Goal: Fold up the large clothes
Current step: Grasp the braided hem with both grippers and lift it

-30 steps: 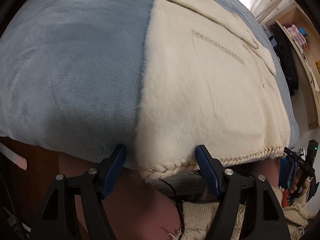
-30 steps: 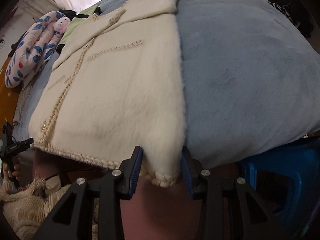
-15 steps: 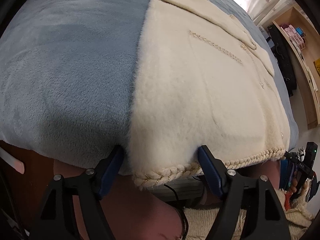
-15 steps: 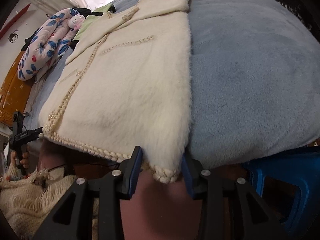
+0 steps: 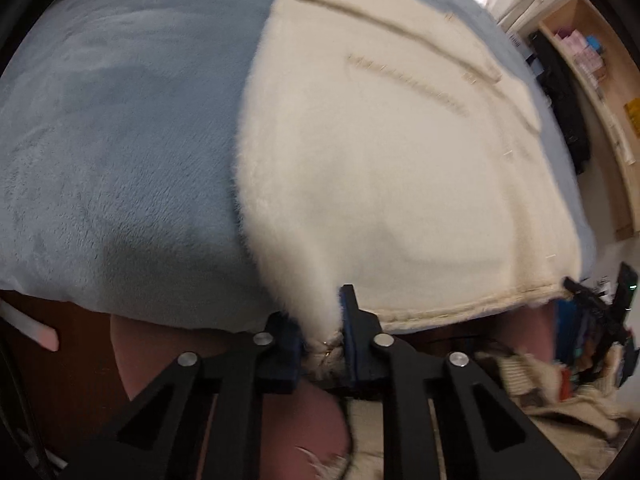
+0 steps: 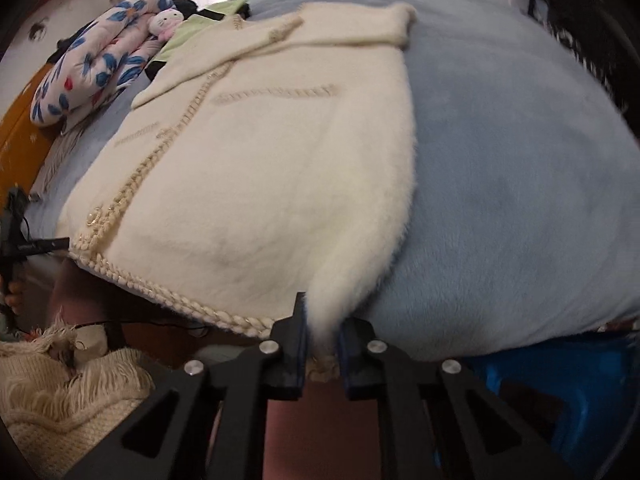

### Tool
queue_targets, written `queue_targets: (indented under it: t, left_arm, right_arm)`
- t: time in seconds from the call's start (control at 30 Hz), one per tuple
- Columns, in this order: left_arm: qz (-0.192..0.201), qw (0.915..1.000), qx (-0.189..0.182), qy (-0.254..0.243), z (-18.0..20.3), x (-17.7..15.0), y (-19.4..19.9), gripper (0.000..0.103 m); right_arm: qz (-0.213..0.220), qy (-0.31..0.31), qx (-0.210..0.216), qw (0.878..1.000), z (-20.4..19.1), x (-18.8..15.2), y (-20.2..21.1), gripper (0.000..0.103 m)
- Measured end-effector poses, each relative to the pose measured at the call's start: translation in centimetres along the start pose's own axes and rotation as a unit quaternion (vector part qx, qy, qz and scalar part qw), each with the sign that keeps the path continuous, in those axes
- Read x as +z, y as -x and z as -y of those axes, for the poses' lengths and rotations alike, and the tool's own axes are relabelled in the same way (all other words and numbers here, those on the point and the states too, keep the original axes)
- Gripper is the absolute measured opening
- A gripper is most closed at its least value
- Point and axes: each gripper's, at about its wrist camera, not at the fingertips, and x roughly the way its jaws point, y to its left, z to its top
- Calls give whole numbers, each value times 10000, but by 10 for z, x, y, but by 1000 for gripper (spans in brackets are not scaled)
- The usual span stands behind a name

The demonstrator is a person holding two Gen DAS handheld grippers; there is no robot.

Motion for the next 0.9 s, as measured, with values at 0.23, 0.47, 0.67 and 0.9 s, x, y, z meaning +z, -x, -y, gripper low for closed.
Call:
queue_targets:
  t: [0.23, 0.47, 0.67, 0.9]
  left_arm:
    - [921, 9882, -1107, 530, 25, 44, 46, 12]
    - [1942, 9593, -1398, 1499, 19, 142, 57, 12]
    - [1706, 9615, -884, 1963, -8, 202, 6, 15]
    - [1367, 9726, -666, 1757, -32, 214, -24, 34]
  right_arm:
    - [932, -377, 570, 9933, 1, 50, 56, 11]
    - [1574, -813, 736, 9814, 11, 142, 69, 11]
    - [1370, -1688, 701, 9736, 51, 203, 10, 16]
    - [948, -1403, 184, 9854, 61, 221, -47, 61]
